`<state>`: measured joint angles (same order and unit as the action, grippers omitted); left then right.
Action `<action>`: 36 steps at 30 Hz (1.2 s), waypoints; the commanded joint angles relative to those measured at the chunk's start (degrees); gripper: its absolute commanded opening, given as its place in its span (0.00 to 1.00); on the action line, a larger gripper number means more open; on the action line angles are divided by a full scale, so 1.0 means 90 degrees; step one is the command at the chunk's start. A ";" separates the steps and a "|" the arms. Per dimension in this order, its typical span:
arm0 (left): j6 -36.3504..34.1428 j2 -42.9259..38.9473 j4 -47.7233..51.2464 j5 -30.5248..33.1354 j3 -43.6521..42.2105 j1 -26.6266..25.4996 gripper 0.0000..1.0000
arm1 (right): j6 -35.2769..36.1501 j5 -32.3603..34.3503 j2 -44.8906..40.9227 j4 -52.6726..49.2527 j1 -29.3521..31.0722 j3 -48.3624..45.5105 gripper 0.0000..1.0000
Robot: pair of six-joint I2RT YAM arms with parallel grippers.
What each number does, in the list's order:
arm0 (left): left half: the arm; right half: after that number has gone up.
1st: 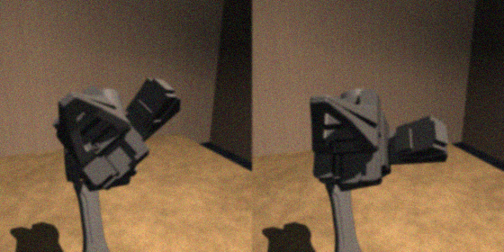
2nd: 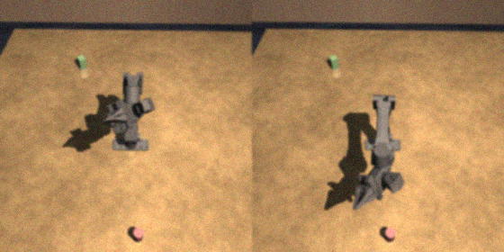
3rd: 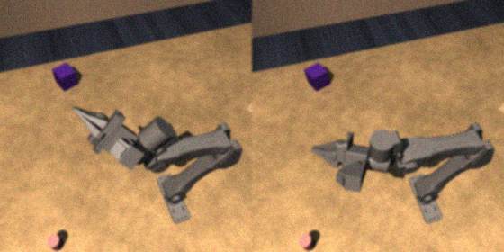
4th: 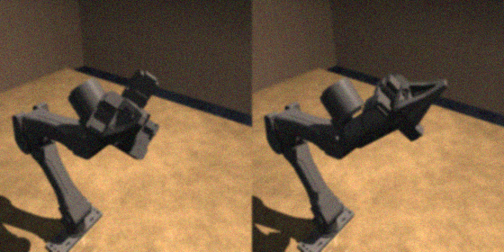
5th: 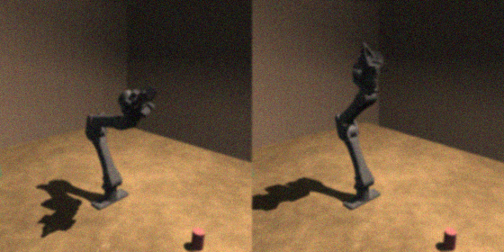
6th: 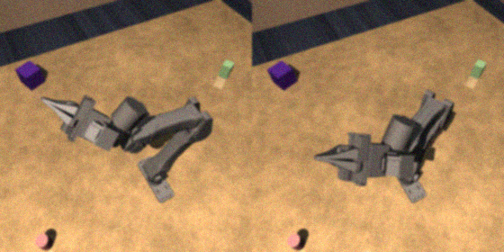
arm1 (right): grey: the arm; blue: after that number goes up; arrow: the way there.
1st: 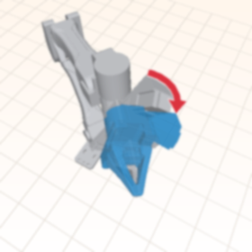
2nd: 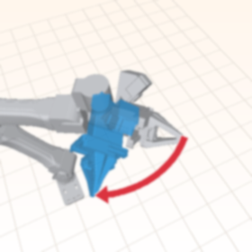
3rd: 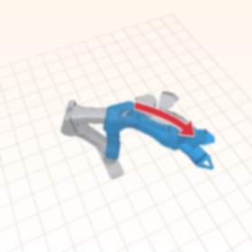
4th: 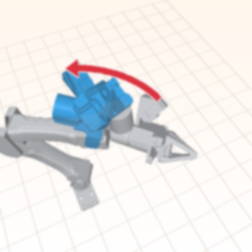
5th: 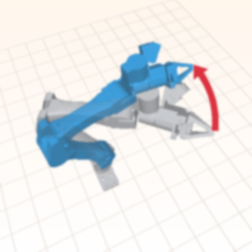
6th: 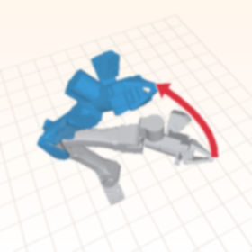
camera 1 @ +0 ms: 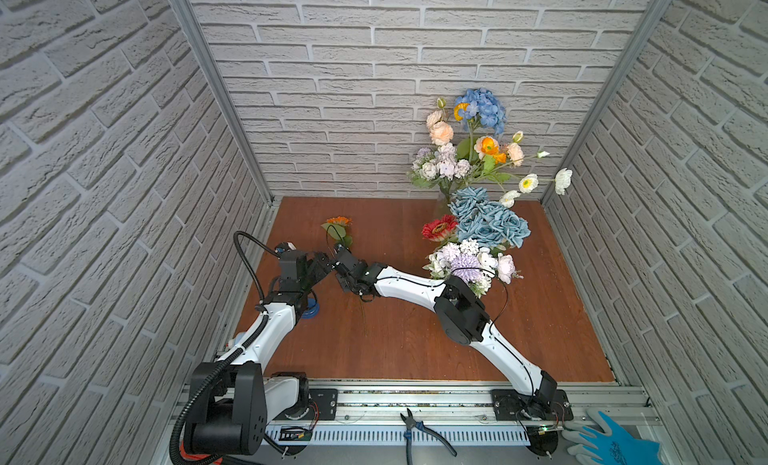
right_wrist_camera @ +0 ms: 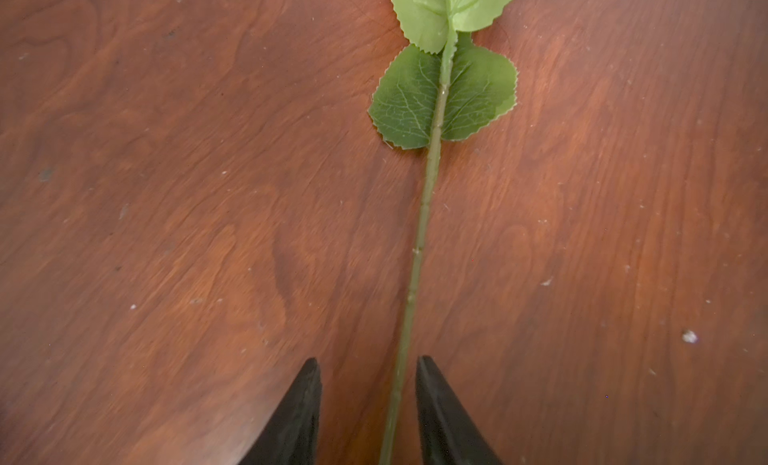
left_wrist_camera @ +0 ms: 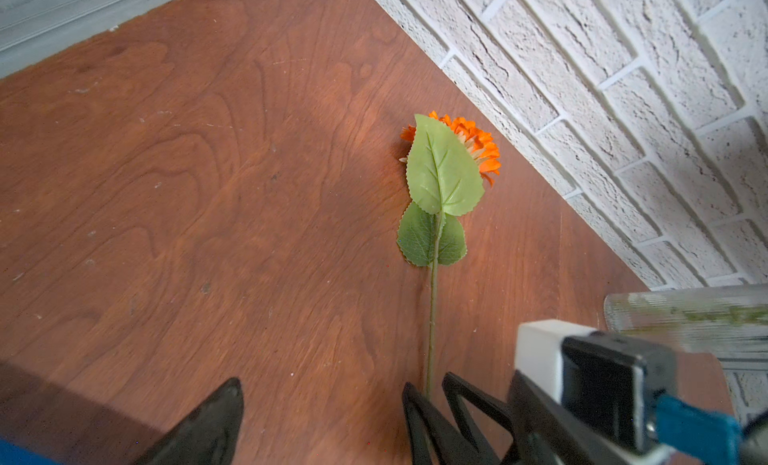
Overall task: Arrange the flowers into the vase
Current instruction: 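Close the right gripper on the lower gerbera stem below the left gripper, then raise the orange gerbera upright, holding its stem with both grippers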
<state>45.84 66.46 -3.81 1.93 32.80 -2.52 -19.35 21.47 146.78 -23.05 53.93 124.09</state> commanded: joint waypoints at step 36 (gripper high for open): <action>0.0851 -0.1484 -0.0914 -0.1604 0.0177 0.0055 0.91 | 0.0974 -0.1055 -0.3284 0.1557 -0.0145 -0.1924 0.05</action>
<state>51.00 55.13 -6.20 -8.19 32.80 -2.31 -13.47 13.76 121.14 -12.56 52.71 107.13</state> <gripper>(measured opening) 0.913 0.066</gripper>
